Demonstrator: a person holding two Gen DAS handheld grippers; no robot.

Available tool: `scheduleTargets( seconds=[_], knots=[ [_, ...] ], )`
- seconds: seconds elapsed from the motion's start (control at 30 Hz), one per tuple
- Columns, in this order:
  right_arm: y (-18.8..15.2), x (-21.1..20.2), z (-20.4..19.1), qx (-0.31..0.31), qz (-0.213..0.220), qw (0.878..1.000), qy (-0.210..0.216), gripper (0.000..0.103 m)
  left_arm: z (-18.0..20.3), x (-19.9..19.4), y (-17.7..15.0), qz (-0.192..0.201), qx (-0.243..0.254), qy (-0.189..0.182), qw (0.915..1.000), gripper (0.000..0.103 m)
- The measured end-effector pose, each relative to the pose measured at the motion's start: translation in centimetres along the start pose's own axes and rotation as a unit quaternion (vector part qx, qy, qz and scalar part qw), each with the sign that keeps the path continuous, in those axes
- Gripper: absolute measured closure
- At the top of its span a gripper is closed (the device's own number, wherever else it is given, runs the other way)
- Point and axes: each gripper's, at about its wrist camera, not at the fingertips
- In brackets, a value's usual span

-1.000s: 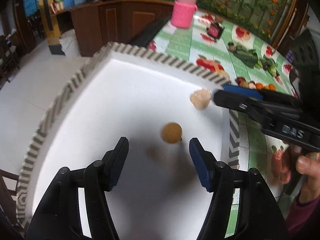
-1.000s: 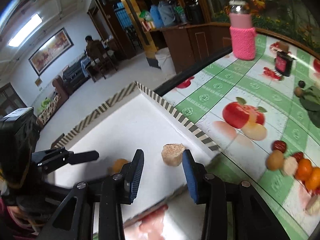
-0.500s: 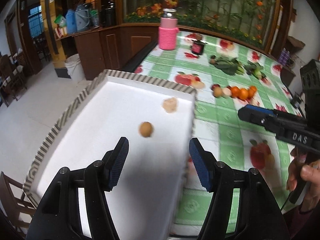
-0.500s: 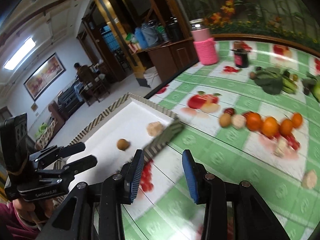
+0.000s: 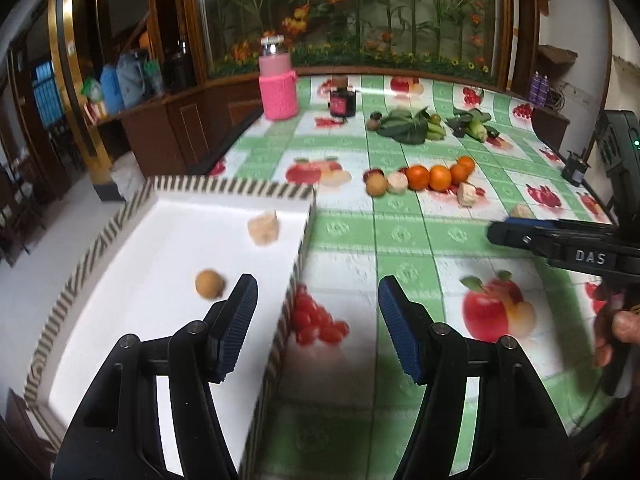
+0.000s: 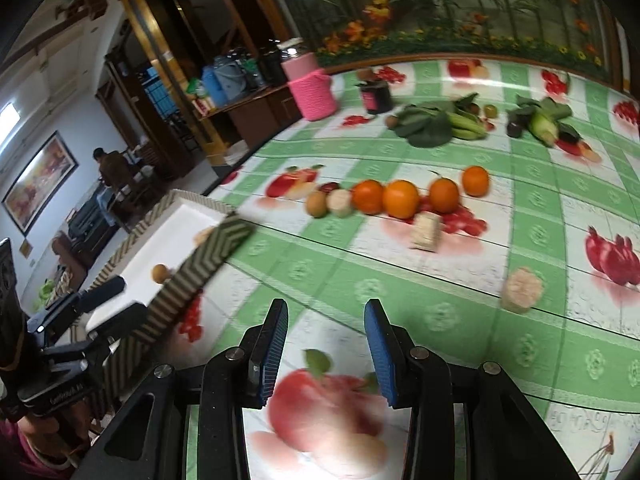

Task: Organize fruits
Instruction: 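Grasp a third brown round fruit with left tool while right tool grasps a pale cube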

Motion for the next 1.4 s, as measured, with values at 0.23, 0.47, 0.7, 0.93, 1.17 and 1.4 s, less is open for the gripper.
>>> scheduleTargets(
  seconds=[0.23,0.47,0.7,0.93,1.17,1.4],
  knots=[
    [1.4,0.4,3.0,0.032,0.003,0.999,-0.042,0.064,-0.7,2.5,2.1,-0.014,-0.02,-0.022,0.9995,0.04],
    [4.3,2.3,4.1,0.036,-0.006,0.997,-0.063,0.064,1.8,2.0,3.5,-0.023,-0.023,-0.056,0.9979,0.04],
    [6.2,4.2,4.7,0.029,-0.019,0.996,-0.084,0.064,3.2,2.5,5.4,-0.042,-0.033,-0.076,0.9957,0.04],
    [5.0,1.2,9.0,0.102,0.015,0.992,-0.075,0.064,3.6,3.8,6.7,-0.052,-0.045,-0.069,0.9953,0.04],
    [4.2,0.5,8.9,0.075,0.018,0.996,-0.033,0.064,3.8,6.1,7.8,-0.077,-0.057,-0.065,0.9933,0.04],
    [4.3,2.2,6.2,0.007,-0.004,0.998,-0.062,0.064,3.7,7.8,8.3,-0.096,-0.064,-0.058,0.9916,0.04]
  ],
)
Point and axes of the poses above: each gripper's, at about its wrist camera, not at the fingertips, and x roughly the way its jaws point, z to its right, y to its top, and after that the axes turned 13 degrees about -z, right-handed
